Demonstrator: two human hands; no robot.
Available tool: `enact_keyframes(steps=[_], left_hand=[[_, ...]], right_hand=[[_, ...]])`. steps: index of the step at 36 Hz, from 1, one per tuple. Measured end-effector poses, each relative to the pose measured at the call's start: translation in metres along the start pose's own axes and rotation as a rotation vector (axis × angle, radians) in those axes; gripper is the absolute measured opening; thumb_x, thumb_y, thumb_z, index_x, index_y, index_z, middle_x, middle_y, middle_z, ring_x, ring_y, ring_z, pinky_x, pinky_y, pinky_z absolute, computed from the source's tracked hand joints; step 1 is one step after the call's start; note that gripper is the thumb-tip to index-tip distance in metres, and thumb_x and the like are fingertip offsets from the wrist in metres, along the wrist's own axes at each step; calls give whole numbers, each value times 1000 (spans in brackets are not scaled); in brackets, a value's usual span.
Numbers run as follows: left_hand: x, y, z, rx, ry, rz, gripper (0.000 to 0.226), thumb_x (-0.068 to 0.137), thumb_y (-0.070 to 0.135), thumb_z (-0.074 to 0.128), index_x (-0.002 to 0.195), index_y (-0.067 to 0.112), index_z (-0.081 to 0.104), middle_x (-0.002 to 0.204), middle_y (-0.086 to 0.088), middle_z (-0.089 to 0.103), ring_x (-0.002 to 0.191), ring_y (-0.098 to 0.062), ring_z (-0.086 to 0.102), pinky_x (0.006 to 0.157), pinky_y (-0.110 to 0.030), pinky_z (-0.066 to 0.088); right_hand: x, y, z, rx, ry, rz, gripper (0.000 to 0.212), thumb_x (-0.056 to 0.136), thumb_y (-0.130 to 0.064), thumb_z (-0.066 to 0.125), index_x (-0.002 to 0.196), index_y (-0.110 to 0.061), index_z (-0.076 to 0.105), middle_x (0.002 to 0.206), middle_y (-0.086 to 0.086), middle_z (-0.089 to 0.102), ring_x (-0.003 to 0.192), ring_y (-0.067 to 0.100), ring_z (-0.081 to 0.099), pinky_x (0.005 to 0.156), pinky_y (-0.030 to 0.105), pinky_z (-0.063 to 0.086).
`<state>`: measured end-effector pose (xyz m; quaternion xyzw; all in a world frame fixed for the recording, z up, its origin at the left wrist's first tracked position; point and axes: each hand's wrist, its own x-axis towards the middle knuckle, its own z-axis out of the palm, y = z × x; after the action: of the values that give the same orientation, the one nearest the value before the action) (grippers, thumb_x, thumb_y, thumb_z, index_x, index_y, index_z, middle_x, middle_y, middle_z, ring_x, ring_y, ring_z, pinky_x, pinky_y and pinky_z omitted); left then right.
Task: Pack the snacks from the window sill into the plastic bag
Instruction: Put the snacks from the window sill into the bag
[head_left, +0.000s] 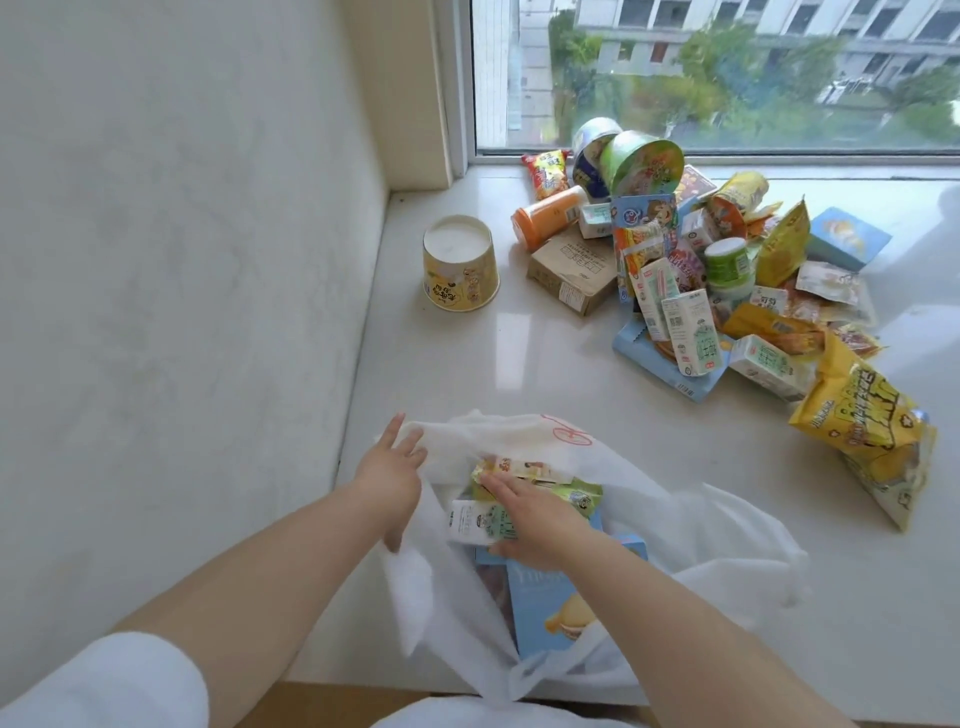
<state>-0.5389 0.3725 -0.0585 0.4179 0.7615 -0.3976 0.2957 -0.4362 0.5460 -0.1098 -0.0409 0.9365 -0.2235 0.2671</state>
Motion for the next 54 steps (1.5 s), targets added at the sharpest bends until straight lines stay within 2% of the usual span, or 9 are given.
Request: enact_keyframes(steps=[2, 8, 17, 27, 32, 37, 42, 48, 54], left_hand=[[3, 2, 1, -2, -15, 23, 83, 69, 65, 67, 134, 17, 50, 158, -11, 6, 144, -31, -14, 108, -60, -19], [20, -2, -30, -407, 286, 32, 31, 85, 41, 46, 95, 23, 70, 127, 0, 53, 130, -22, 35, 112, -57, -5], [74, -6, -119, -602, 507, -50, 26, 92, 36, 45, 111, 25, 59, 130, -1, 48, 125, -23, 38, 111, -50, 16], [145, 6, -219, -874, 480, -89, 34, 89, 41, 52, 119, 26, 56, 131, -2, 46, 119, -22, 45, 95, -37, 36], [190, 15, -259, -1229, 444, -129, 51, 86, 44, 58, 129, 20, 48, 134, -1, 49, 117, -21, 50, 85, -32, 43], [221, 18, -291, -1643, 648, -352, 92, 77, 49, 70, 146, 20, 17, 144, -7, 33, 130, -24, 39, 103, -42, 40], [238, 2, -313, -1088, 1066, -486, 90, 75, 60, 64, 146, 29, 18, 150, -7, 18, 138, -27, 17, 112, -44, 19], [268, -9, -338, -699, 756, -303, 99, 70, 68, 63, 147, 36, 10, 154, -6, 16, 143, -27, 7, 114, -50, -4], [277, -19, -354, -500, 579, -228, 103, 60, 76, 65, 144, 46, 14, 145, -15, 26, 131, -33, 29, 104, -43, 28]], right_hand=[[4, -3, -3, 74, -25, 31, 78, 87, -39, 56, 148, -32, 9, 153, -7, 26, 134, 22, 35, 101, 39, 38], [9, 8, -27, 142, 311, 101, 32, 95, -24, 42, 126, -25, 51, 129, -5, 51, 121, 18, 43, 92, 34, 39], [-7, 104, -91, 229, 493, 415, 28, 92, -18, 45, 116, -19, 59, 119, 1, 57, 112, 20, 49, 89, 32, 40], [-7, 203, -149, 219, 588, 628, 32, 88, -17, 51, 120, -14, 55, 123, 7, 53, 115, 26, 45, 90, 36, 40], [7, 241, -157, 240, 589, 741, 54, 86, -37, 60, 130, -11, 44, 128, 11, 47, 120, 28, 41, 98, 40, 37], [29, 266, -160, 205, 544, 762, 84, 72, -56, 66, 138, -15, 34, 134, 9, 39, 125, 28, 35, 101, 40, 34], [52, 278, -163, 115, 516, 710, 91, 67, -64, 66, 137, -18, 32, 134, 8, 37, 123, 28, 35, 102, 41, 31], [63, 292, -168, 90, 586, 629, 85, 66, -62, 66, 134, -21, 36, 145, 9, 25, 133, 29, 22, 108, 43, 24], [66, 322, -187, 190, 341, 548, 94, 64, -70, 62, 140, -21, 33, 155, 9, 12, 141, 31, 14, 113, 44, 19]])
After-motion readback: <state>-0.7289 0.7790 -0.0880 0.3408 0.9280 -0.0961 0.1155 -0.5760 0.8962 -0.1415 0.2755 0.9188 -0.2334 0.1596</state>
